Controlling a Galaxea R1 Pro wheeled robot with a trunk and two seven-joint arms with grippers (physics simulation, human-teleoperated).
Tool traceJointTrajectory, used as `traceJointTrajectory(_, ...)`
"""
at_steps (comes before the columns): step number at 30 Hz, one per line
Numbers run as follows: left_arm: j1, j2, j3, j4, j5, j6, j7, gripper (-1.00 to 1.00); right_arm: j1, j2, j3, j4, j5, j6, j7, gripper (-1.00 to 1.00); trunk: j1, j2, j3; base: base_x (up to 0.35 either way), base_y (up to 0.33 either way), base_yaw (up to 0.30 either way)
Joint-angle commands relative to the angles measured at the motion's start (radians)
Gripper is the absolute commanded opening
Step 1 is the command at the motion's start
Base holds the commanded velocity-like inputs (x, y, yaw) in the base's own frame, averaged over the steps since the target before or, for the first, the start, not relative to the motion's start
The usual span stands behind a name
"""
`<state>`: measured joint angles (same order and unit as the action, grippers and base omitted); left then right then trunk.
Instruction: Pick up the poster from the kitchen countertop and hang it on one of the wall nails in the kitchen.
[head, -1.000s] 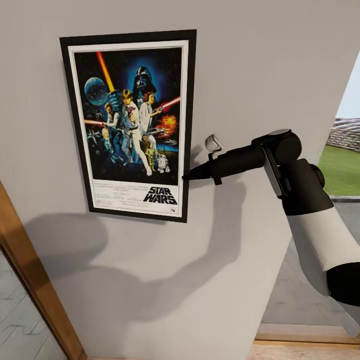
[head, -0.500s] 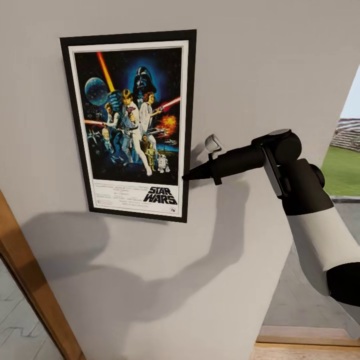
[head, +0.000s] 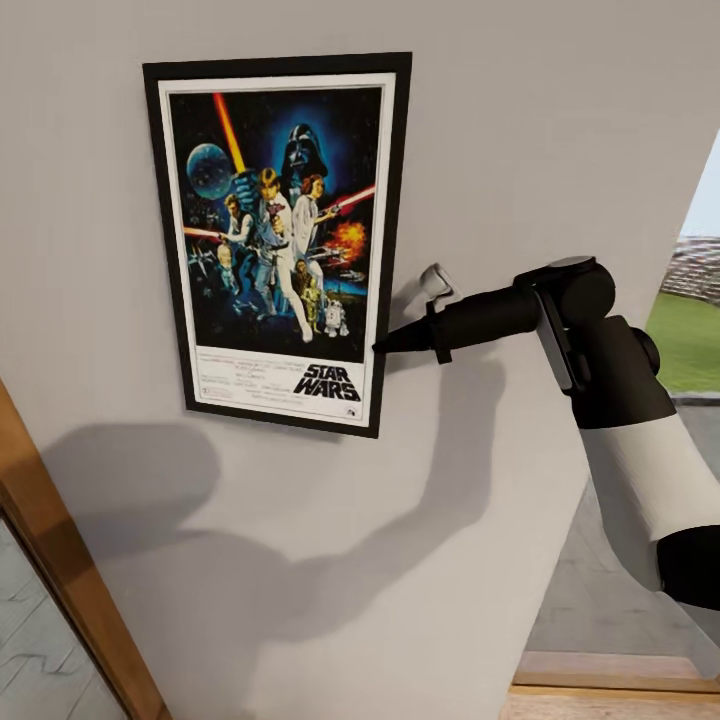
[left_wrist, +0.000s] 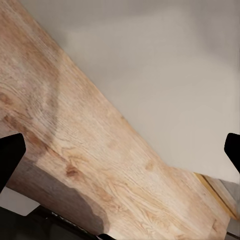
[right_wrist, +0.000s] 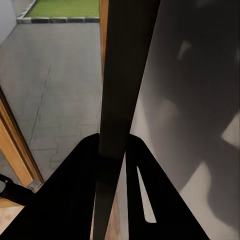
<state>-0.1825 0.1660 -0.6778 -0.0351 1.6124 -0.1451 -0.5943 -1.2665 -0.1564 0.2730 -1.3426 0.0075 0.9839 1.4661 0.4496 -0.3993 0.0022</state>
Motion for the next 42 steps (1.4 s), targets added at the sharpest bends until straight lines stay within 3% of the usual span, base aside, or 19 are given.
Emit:
traceJointTrajectory(1,0.000,0.000,-0.008,0.000,0.005,-0.005,-0.001,1.00,-0.001,-0.001,0.001,0.000,0.001,0.012,0.003,-1.00,0.000,-0.001,0.000,0.000,0.000,0.000)
traceJointTrajectory(32,0.000,-0.004,-0.005,0.000,0.004,-0.007,-0.001,1.00,-0.001,-0.007,0.018,0.001,0.002,0.012,0.003,-1.00,0.000,-0.001,0.000,0.037,0.000,0.000)
traceJointTrajectory(33,0.000,-0.004,-0.005,0.000,0.005,-0.007,-0.001,1.00,-0.001,-0.008,0.018,0.001,0.002,0.012,0.003,1.00,0.000,-0.001,0.000,0.010,0.000,0.000)
traceJointTrajectory(42,0.000,-0.003,-0.005,0.000,0.005,-0.007,-0.001,1.00,-0.001,-0.008,0.018,0.003,0.002,0.012,0.003,1.00,0.000,-0.001,0.000,0.003,0.000,0.000)
